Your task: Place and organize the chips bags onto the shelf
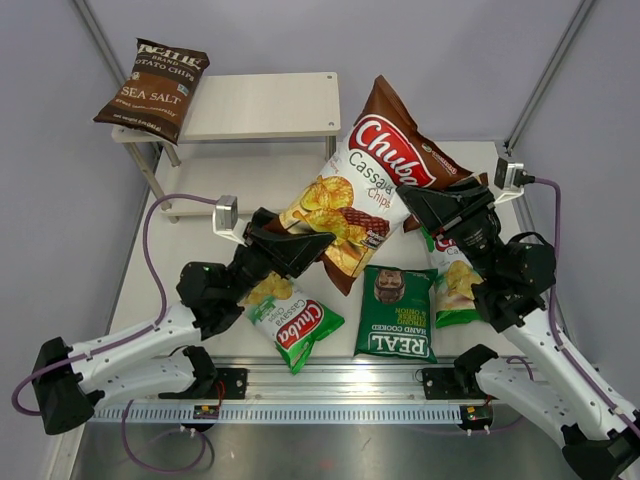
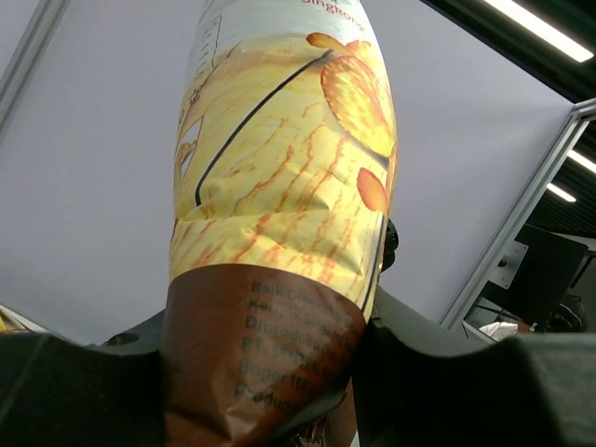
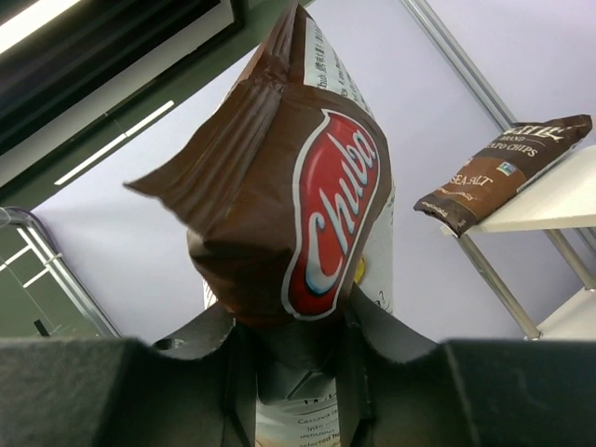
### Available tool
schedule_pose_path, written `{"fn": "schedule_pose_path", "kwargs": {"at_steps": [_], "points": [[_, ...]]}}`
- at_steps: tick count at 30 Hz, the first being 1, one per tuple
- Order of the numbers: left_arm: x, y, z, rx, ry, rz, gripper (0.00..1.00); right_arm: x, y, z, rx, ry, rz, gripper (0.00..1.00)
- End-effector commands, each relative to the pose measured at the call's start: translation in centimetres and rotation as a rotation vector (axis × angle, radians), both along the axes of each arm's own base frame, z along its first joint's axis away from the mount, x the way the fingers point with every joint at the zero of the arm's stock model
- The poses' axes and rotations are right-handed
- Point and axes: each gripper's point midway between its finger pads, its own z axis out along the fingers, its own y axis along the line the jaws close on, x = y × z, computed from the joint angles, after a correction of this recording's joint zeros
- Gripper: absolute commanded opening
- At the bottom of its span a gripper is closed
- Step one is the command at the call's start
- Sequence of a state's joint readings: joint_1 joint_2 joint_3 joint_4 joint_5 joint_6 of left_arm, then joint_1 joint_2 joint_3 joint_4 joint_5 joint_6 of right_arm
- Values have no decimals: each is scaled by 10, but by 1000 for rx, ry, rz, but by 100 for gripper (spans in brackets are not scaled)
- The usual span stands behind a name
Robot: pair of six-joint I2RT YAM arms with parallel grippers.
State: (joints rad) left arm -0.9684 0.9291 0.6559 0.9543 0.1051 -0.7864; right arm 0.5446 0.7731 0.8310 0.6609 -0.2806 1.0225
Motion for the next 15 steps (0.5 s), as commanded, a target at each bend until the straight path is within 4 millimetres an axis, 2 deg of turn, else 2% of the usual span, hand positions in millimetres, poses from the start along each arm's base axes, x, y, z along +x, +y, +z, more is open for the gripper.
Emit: {"fn": "schedule_pose_path", "kwargs": {"at_steps": [1,2,3,4,5,6,7,8,9,10,11,13,14,15], "points": [[11,26,37,-123,4,110,38,-14,1,-4,-58,-35,8,36],[13,27,35,-122,20,119,33,-16,-3,-1,-57,-43,-9,46],[21,30,31,-114,65,152,29,-6,-6,-8,-76,5,-58,54],[26,31,27,-108,97,170,27,-5,-10,-5,-81,16,-90,69],[32,35,27,-107,119,195,26,-4,-16,-4,-89,25,-128,76],[40,40,25,-109,154,236,25,11,-22,-19,-130,115,-199,83],[46,41,24,-89,189,247,24,18,-27,-24,-163,141,-256,94],[58,49,24,-84,214,285,23,28,-40,-35,-195,235,-339,100],[66,47,15,-44,250,290,19,34,-50,-40,-213,269,-408,100],[70,52,24,-67,269,284,18,34,-59,-43,-230,298,-447,100],[82,63,25,-72,285,323,18,41,-70,-57,-256,360,-515,99],[98,67,21,-52,342,336,18,40,-83,-62,-258,383,-573,99],[109,84,36,-78,341,383,19,41,-90,-67,-259,401,-606,99],[121,86,25,-29,402,401,19,39,-93,-68,-258,402,-619,99]]}}
